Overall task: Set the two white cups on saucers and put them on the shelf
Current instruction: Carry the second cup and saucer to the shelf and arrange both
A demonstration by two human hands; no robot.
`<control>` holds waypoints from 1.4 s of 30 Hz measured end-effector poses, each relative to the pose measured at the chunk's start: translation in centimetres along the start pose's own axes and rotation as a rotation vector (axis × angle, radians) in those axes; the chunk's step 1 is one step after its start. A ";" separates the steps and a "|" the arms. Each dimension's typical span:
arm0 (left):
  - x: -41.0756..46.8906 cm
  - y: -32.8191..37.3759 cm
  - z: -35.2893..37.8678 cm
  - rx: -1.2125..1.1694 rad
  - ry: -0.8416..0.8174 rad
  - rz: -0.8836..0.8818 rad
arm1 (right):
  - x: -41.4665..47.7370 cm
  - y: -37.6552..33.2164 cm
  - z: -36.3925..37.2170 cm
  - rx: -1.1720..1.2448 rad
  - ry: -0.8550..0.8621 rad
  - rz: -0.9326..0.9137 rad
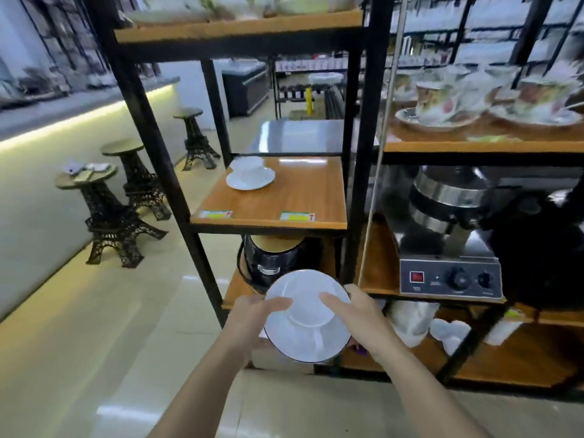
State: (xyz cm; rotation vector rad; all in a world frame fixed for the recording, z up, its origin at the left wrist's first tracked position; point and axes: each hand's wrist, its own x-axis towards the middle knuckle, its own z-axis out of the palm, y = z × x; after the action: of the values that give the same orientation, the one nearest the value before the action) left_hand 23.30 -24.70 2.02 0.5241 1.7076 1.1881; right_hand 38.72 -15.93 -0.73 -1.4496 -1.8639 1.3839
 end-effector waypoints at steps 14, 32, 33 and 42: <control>17.1 12.4 -0.5 -0.072 0.014 0.013 | 19.7 -9.1 -1.5 -0.020 0.062 -0.020; 32.4 19.5 0.4 -0.130 -0.111 0.033 | 33.8 -12.6 -0.6 0.102 0.343 0.132; 33.1 19.6 0.6 -0.141 -0.108 0.038 | 34.4 -12.6 -0.6 0.096 0.349 0.136; 37.0 19.6 2.4 0.028 -0.024 0.106 | 37.4 -11.9 -0.9 0.155 0.418 0.173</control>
State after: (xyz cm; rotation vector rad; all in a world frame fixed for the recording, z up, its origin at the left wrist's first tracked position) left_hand 5.50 13.29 2.25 0.6509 1.6955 1.2294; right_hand 19.33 18.17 0.76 -1.6946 -1.3699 1.1562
